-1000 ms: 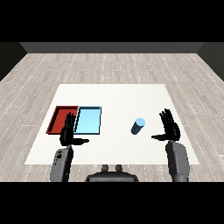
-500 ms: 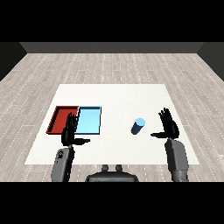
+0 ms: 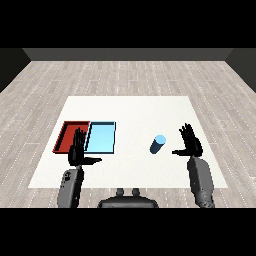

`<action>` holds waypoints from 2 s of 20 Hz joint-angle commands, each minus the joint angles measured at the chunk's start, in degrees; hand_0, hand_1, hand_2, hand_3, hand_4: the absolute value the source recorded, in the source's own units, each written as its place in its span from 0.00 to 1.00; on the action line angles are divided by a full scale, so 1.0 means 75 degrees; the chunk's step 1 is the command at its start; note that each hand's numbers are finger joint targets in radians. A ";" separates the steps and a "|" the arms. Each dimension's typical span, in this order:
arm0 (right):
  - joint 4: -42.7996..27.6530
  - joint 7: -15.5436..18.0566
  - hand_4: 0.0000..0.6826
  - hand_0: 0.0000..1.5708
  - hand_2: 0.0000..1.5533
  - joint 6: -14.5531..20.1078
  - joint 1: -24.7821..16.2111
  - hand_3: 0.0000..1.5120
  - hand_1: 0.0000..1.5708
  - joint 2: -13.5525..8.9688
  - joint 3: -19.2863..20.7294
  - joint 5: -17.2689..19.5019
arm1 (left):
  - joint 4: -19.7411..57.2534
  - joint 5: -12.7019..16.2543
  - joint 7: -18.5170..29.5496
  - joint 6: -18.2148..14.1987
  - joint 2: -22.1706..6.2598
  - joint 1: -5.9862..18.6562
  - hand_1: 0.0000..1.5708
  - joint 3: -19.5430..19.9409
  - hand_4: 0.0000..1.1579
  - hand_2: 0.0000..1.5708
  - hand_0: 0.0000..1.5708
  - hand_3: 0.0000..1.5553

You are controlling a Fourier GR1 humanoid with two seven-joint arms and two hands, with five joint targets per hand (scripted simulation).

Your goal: Pick the blue can and put it in the blue box

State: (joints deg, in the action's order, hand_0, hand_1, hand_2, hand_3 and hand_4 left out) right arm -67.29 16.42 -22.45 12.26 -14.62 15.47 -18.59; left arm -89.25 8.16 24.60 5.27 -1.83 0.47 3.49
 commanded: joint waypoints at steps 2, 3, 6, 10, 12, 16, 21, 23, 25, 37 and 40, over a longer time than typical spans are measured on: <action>0.0279 -0.0235 0.00 0.00 0.00 0.0285 0.0201 0.00 0.00 0.0221 -0.0225 0.0135 | 0.0249 -0.0004 0.0167 0.0045 -0.0025 0.0013 0.00 0.0034 0.00 0.00 0.00 0.00; 0.0373 -0.0253 0.00 0.00 0.00 0.0317 0.0363 0.00 0.00 0.0115 -0.0086 0.0056 | -0.0701 0.0208 -0.0840 -0.0249 -0.0141 0.0197 0.00 0.0170 0.00 0.00 0.00 0.00; 0.0753 -0.0085 0.00 0.00 0.00 0.0600 0.0594 0.00 0.00 0.0417 -0.0295 0.0254 | -0.0361 0.0166 -0.0025 0.0196 -0.0080 -0.0312 0.00 -0.0007 0.00 0.00 0.00 0.00; 0.0251 -0.0151 0.00 0.00 0.00 0.0454 -0.0186 0.00 0.00 0.0429 -0.0299 0.0085 | 0.0059 0.0221 0.0139 0.0088 0.0047 -0.0004 0.00 0.0055 0.00 0.00 0.00 0.00; 0.1078 0.0049 0.00 0.00 0.00 0.0205 0.0389 0.00 0.00 0.0244 -0.0186 0.0047 | 0.0556 -0.0116 0.0446 -0.0278 0.0235 0.0292 0.00 -0.0060 0.00 0.00 0.00 0.00; 0.1065 0.0367 0.00 0.00 0.00 0.0440 0.0236 0.00 0.00 0.0616 -0.0450 0.0240 | 0.0126 0.0094 0.0385 0.0111 -0.0036 -0.0089 0.00 0.0064 0.00 0.00 0.00 0.00; 0.1949 0.0514 0.00 0.00 0.00 0.0688 0.0892 0.00 0.00 0.0794 -0.0594 0.0528 | -0.0194 -0.0019 -0.0004 -0.0113 -0.0068 -0.0035 0.00 0.0017 0.00 0.00 0.00 0.00; 0.1190 0.0465 0.00 0.00 0.00 0.0573 0.0140 0.00 0.00 0.0851 -0.0758 0.0499 | 0.0698 -0.0039 0.0585 -0.0118 0.0134 0.0263 0.00 0.0033 0.00 0.00 0.00 0.00; 0.1110 0.0312 0.00 0.00 0.00 0.0589 0.0160 0.00 0.00 0.0895 -0.0785 0.0426 | -0.0037 -0.0224 0.0538 -0.0554 0.0232 -0.0332 0.00 -0.0508 0.00 0.00 0.00 0.00; 0.3418 0.1305 0.00 0.00 0.00 0.0352 0.1358 0.00 0.00 0.0709 -0.0595 0.0638 | 0.0133 0.0385 0.0015 0.0159 -0.0344 0.0321 0.00 0.0374 0.00 0.00 0.00 0.00; 0.2184 0.0527 0.00 0.00 0.00 0.0944 0.1082 0.00 0.00 0.1225 -0.0952 0.0574 | -0.0568 0.0184 -0.0153 -0.0158 -0.0071 -0.0106 0.00 0.0081 0.00 0.00 0.00 0.00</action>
State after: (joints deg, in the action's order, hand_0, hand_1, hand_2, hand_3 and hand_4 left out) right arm -49.37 22.75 -17.65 19.62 -7.37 9.40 -14.22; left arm -91.39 9.36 24.38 4.74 -2.79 0.12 4.28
